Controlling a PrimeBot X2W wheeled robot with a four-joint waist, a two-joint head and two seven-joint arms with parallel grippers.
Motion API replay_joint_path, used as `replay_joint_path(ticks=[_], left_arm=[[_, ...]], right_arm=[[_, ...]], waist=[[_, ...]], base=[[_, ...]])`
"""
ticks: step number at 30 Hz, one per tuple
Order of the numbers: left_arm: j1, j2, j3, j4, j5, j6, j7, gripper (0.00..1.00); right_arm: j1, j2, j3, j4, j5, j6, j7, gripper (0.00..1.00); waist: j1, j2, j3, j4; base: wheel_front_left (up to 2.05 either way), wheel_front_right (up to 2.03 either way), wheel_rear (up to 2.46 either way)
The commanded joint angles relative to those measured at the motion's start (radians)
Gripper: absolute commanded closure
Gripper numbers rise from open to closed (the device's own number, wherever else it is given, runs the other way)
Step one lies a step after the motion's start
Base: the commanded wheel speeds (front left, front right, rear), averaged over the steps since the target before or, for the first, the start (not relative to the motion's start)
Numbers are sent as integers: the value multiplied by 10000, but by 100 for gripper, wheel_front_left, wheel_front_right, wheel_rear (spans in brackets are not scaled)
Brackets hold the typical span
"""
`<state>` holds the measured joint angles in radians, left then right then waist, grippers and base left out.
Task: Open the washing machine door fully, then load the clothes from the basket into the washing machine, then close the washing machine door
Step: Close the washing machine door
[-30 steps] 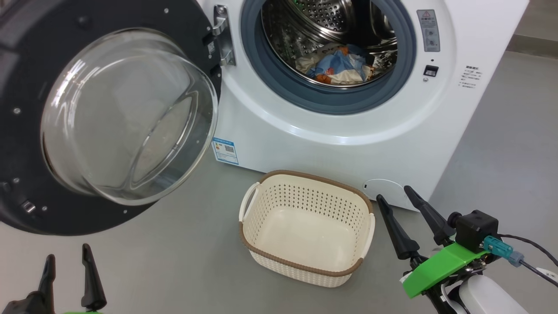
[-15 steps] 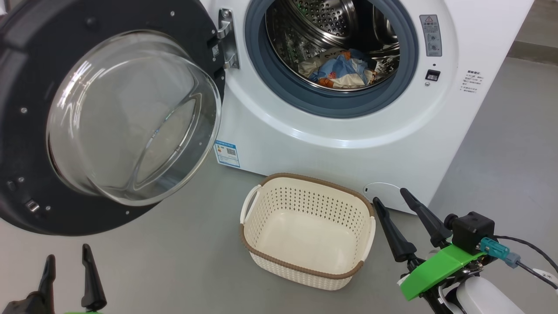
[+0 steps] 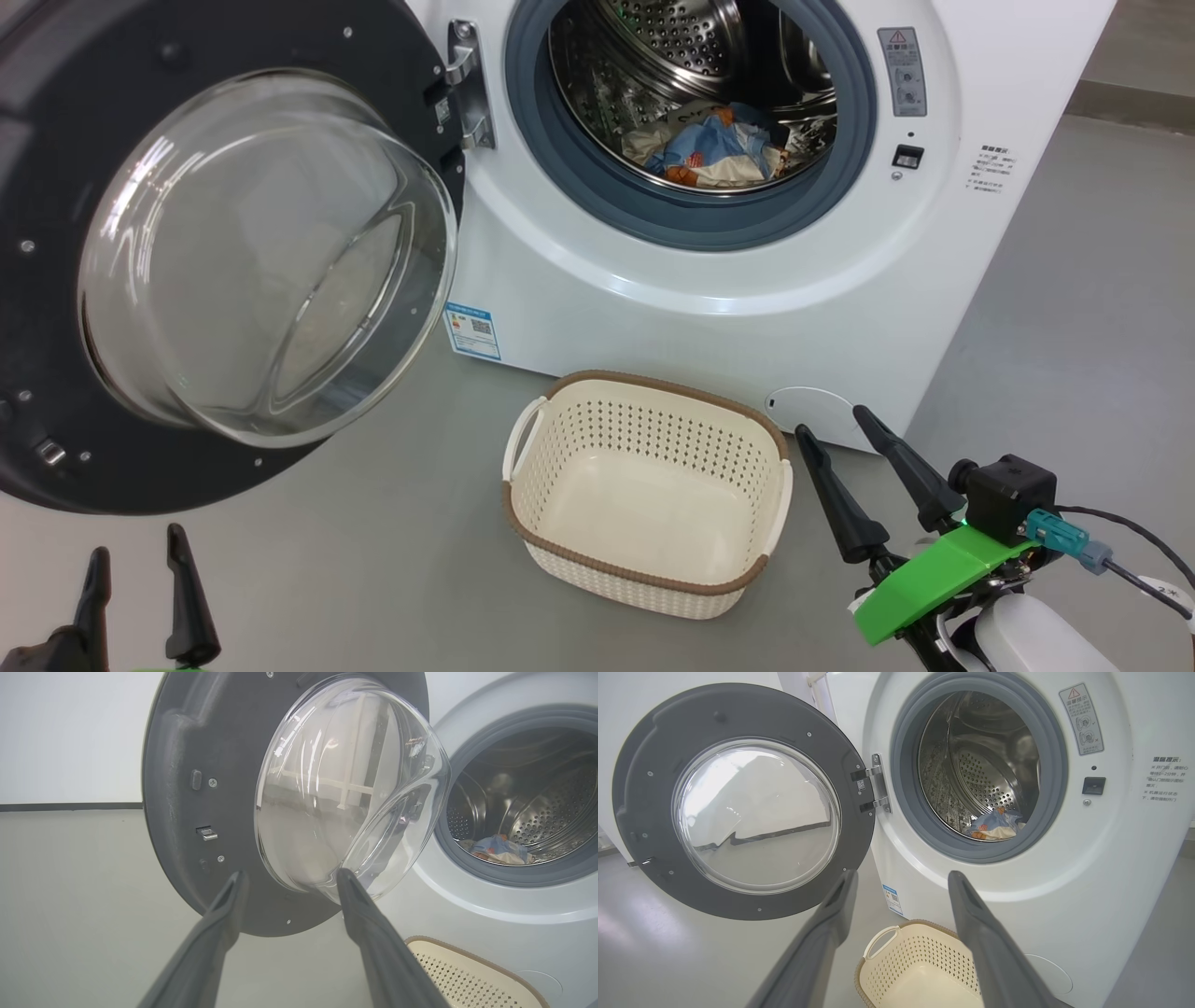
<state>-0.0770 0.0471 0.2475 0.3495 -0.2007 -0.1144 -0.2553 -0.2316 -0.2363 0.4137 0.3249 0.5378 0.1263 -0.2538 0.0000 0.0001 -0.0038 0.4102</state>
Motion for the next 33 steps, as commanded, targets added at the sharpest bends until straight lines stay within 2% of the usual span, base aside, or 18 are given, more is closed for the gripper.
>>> replay_joint_path(ticks=[1,2,8,13,16,21,26,33], left_arm=[[-230,263,339,-230,104,-12,-65,56],[-253,279,341,-267,107,-15,-65,100],[-542,556,225,-620,8,-72,-65,100],[-1382,1440,-112,-1503,-487,-143,21,100],[-2027,2081,-357,-2236,-1241,-156,192,100],[-3019,3123,-7,-2859,-3493,-160,390,100],[-4019,4122,696,-1876,-5825,-161,607,100],[-5392,5097,2184,1263,-8687,-162,1158,100]], right_arm=[[-104,-80,152,-185,79,44,-80,0],[-104,-85,148,-187,84,44,-80,0],[-81,-116,98,-219,80,44,-80,0],[-62,-163,79,-234,64,44,-80,0],[-102,-193,125,-228,67,44,-80,0],[-173,-291,198,-183,75,44,-80,0],[-292,-441,278,-154,56,44,-80,0],[-591,-625,465,-125,32,44,-80,0]], waist=[[0,-1,8,-41],[0,-1,9,-53],[0,-1,21,-79],[0,-1,30,-107],[0,-1,77,-219],[0,-1,202,-502],[0,-1,432,-840],[0,-1,792,-1320]], base=[[0,0,0],[0,0,0],[0,0,0],[0,0,0],[0,0,0],[0,0,0],[0,0,0],[0,0,0]])
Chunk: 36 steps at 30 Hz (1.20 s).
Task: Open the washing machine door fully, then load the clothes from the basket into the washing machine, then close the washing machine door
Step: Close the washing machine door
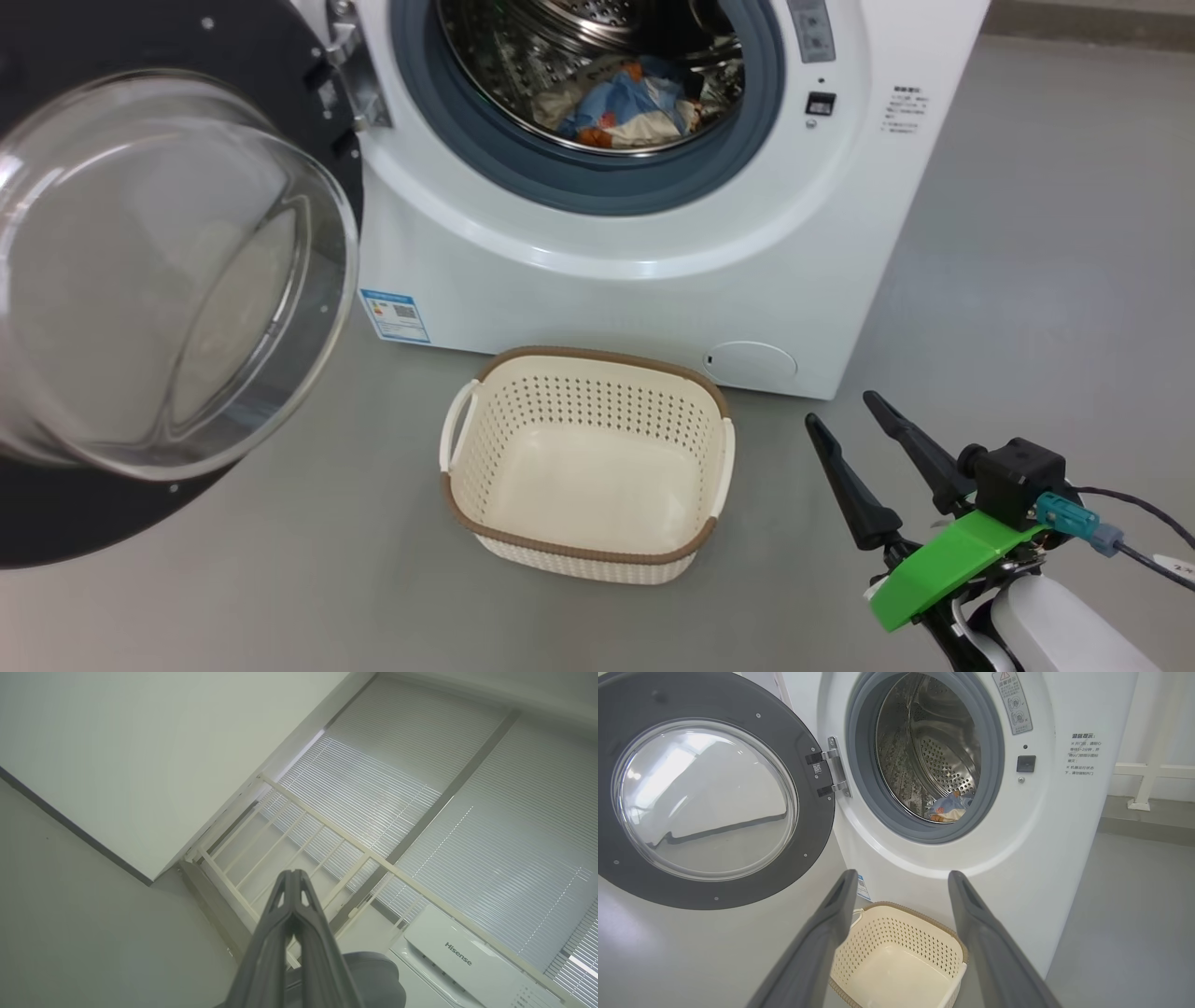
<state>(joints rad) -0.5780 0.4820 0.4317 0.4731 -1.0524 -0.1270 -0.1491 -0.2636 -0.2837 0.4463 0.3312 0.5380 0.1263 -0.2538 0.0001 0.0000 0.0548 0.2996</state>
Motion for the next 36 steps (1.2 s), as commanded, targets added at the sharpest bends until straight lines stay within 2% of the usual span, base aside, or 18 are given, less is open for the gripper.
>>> replay_joint_path(ticks=[1,5,12,20,25,33,36], left_arm=[[-554,895,515,557,-496,-35,224,100],[-1075,1494,947,2537,-1286,-35,536,100],[-1641,1910,1233,4978,-1885,-36,789,100],[-1935,2071,1114,5803,-2097,-36,952,100],[-2046,2161,924,6324,-2174,-36,1431,100],[-2153,2241,631,6936,-2316,-36,2639,100],[-2129,2231,506,7104,-2417,-36,3403,100]], right_arm=[[-300,-186,154,-184,27,44,-80,0],[-418,-329,238,-179,20,44,-80,0],[-561,-527,337,-193,36,44,-80,0],[-632,-634,372,-161,27,44,-80,0],[-683,-650,383,-124,49,44,-80,0],[-692,-604,350,-98,-2,44,-80,0],[-640,-576,320,-63,-9,44,-80,0]], waist=[[-1,0,253,-265],[-1,0,422,-430],[-1,0,591,-577],[-1,0,747,-637],[-1,0,803,-664],[-1,0,838,-661],[-1,0,766,-630]], base=[[0,0,0],[0,0,0],[0,0,0],[0,0,0],[0,0,0],[0,0,0],[0,0,0]])
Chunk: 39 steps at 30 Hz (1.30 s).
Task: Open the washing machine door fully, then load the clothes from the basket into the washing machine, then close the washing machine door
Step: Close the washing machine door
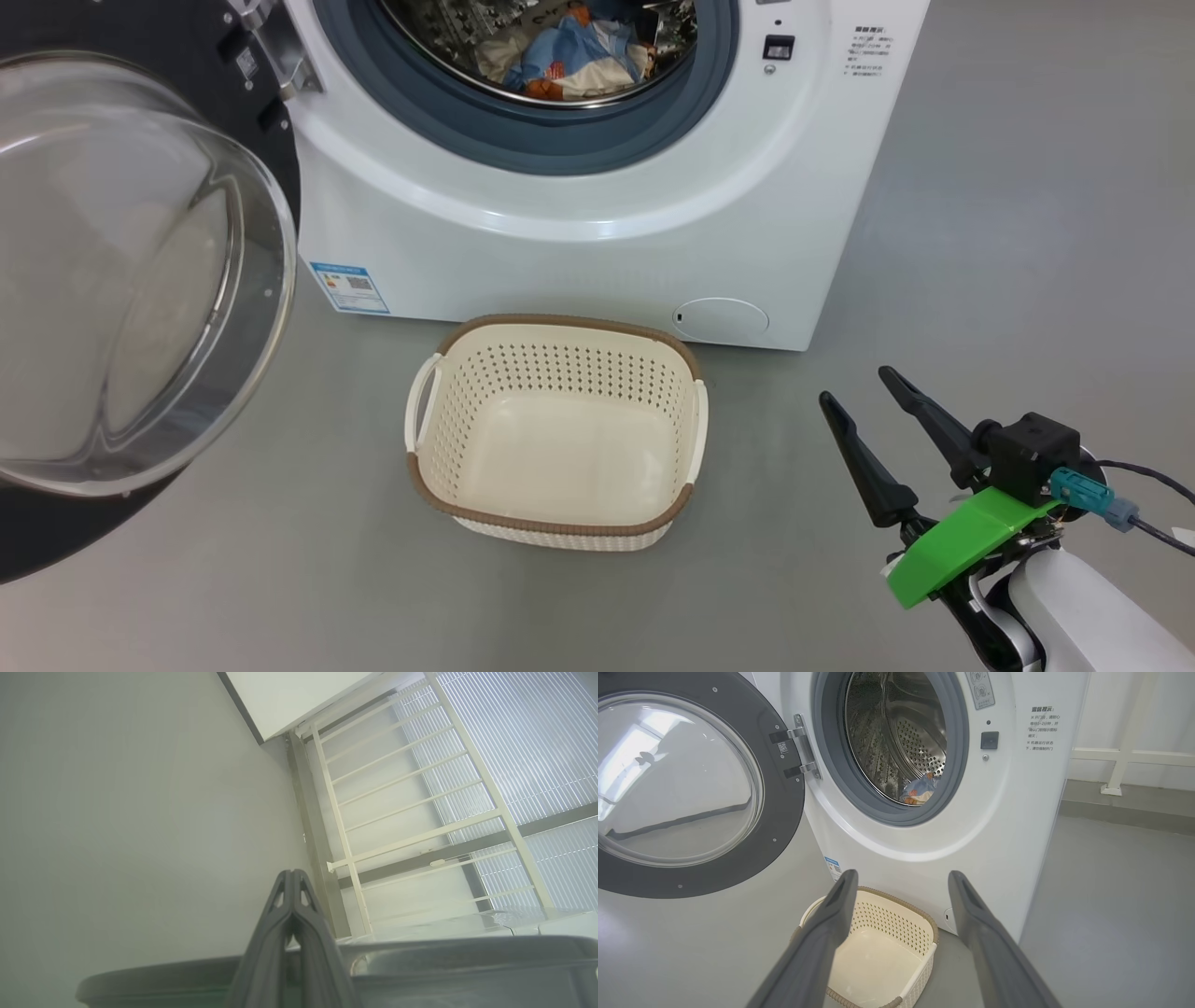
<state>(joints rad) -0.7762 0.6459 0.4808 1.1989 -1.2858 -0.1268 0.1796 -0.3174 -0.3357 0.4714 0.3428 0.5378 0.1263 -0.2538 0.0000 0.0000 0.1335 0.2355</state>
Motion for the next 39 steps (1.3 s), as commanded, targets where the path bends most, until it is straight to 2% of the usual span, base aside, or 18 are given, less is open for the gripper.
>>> replay_joint_path(ticks=[1,16,22,39], left_arm=[[-128,582,-36,-123,-100,-38,369,100],[520,322,-814,-784,-213,-38,3078,100],[989,18,-1305,-1774,-376,-38,4436,100],[2400,-742,-1794,-4588,-1479,-38,7116,100]], right_arm=[[-82,-48,62,-169,-6,44,-80,0],[197,113,97,-119,143,44,-80,0],[376,224,65,-97,236,44,-80,0],[782,477,40,-136,391,44,-80,0]], waist=[[0,0,-50,21],[0,0,-723,297],[0,0,-1018,472],[0,0,-1499,530]], base=[[0,0,0],[0,0,0],[0,0,0],[0,0,0]])
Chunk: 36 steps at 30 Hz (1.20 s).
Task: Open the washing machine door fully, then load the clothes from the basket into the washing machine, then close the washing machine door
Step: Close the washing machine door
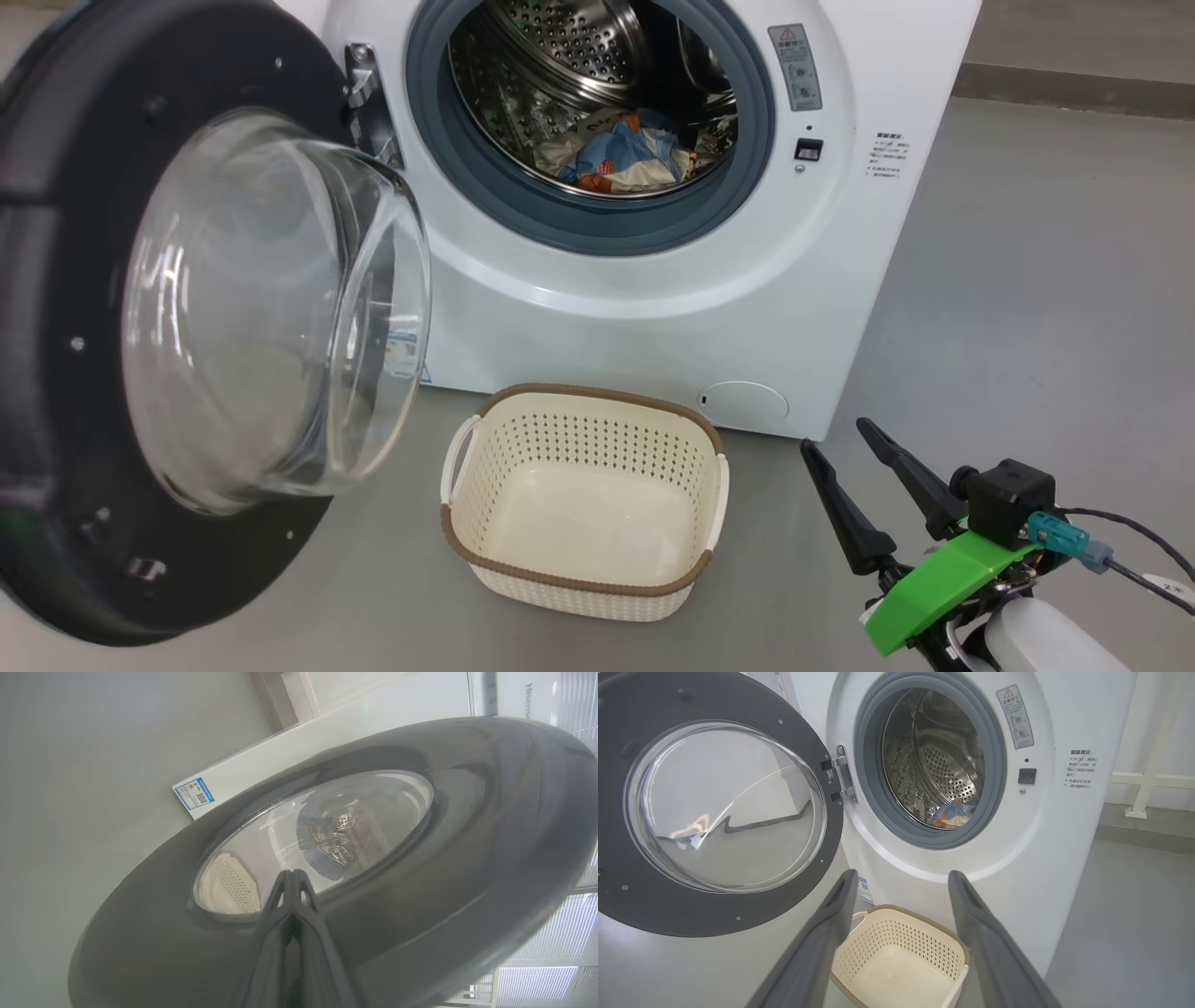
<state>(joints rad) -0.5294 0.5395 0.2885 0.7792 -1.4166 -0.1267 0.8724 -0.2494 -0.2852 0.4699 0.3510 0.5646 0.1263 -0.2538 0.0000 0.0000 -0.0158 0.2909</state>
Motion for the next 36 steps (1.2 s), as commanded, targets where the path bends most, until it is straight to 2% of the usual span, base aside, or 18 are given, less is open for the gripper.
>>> replay_joint_path(ticks=[1,9,21,36], left_arm=[[39,264,111,-624,-236,-40,304,100],[999,-276,176,-2296,-844,-27,1022,100],[1837,-749,47,-4585,-1275,579,1729,100],[2484,-1473,-148,-6509,-1211,1231,1509,100]], right_arm=[[107,-9,49,-227,123,44,-80,0],[119,135,-146,-292,77,44,-80,0],[201,380,-444,-344,-29,44,-80,0],[250,540,-572,-411,-81,44,-80,0]], waist=[[0,0,3,-61],[0,0,169,-464],[0,0,205,-1326],[0,0,196,-2868]], base=[[0,0,0],[0,0,0],[0,0,0],[0,0,0]])
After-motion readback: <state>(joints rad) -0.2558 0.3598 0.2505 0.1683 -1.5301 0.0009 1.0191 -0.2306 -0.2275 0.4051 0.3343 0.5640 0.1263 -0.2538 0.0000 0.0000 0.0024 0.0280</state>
